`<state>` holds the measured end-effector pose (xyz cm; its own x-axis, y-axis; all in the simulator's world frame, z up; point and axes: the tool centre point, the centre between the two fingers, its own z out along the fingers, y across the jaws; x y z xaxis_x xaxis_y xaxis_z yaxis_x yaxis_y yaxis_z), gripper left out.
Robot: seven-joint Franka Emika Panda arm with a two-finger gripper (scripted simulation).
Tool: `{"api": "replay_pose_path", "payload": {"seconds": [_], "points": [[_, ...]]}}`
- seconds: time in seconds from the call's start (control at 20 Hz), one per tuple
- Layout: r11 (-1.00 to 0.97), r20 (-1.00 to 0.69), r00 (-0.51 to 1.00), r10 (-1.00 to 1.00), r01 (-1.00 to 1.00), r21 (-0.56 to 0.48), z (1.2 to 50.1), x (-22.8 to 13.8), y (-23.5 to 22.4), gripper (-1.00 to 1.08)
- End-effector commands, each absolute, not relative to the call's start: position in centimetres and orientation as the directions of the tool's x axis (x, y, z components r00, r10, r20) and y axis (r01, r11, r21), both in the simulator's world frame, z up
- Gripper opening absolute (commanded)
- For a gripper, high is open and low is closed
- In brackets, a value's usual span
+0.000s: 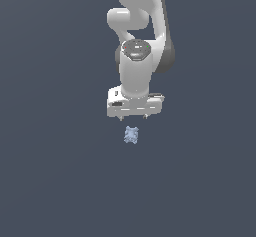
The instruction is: Pick up the object and move it to a goal position.
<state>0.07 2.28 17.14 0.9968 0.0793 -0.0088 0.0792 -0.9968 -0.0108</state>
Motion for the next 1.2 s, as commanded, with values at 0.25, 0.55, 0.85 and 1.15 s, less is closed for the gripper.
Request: {"api": "replay_pose_path", "payload": {"seconds": [0.25,0.55,0.85,1.15], "points": [[-0.998,-0.009,0.998,0.058,0.058,-0.011,16.3,0.2,2.2,1.0],[-1.0,-0.006,1.0,-0.016,-0.016,-0.008,13.7,0.6,2.1,1.0],[-0.994,-0.002,0.994,-0.105,-0.105,-0.003,10.4,0.8,1.8,1.0],[-0.99,0.0,0.99,-0.141,-0.141,0.0,9.1,0.9,1.7,1.0]]}}
